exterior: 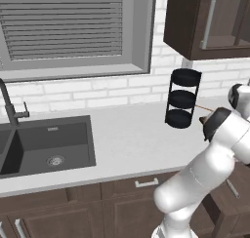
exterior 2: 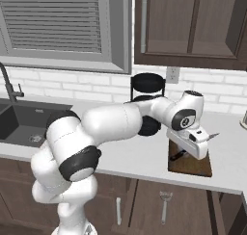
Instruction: Place the appropriate cutting tool for cutting the garlic skin on the cutting board.
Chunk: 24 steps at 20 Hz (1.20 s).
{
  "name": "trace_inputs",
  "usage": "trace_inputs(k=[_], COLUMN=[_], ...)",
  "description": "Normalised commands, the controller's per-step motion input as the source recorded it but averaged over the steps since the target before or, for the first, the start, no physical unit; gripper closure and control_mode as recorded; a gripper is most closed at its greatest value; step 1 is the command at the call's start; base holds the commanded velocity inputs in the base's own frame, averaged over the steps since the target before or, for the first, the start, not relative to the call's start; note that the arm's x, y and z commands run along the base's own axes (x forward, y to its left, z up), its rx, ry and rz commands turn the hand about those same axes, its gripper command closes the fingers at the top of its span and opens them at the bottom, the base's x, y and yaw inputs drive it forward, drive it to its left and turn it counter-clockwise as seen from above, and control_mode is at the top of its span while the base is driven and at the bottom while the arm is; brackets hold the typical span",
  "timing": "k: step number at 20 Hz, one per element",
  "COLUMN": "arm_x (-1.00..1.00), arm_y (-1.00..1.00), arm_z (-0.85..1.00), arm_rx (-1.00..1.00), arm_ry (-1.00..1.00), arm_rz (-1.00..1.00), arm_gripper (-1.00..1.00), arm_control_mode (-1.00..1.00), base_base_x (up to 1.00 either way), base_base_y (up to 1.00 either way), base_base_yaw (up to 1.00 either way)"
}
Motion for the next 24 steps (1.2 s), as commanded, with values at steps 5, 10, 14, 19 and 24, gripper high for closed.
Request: trace_inputs(k=[5, 10, 14, 19, 24], arm_x=[0.27, 0.27, 0.46, 0.38, 0.18], arm_y=[-0.15, -0.18, -0.11, -0.13, -0.01], arm_z=[-0.52, -0.36, -0.21, -0.13, -0.25], arm_rx=[0.0, 0.0, 0.0, 0.0, 0.0], arm_ry=[0.03, 0.0, 0.0, 0.0, 0.0], arm_rz=[0.0, 0.0, 0.0, 0.0, 0.0], arm_gripper=[1.0, 1.0, 1.0, 1.0, 1.0], arm_control_mode=[-1.0, -1.0, -1.0, -1.0, -1.0], base_base_x=[0.0, 0.0, 0.0, 0.0, 0.0], base_base_y=[0.0, 0.0, 0.0, 0.0, 0.0], base_base_yaw=[0.0, 0.0, 0.0, 0.0, 0.0])
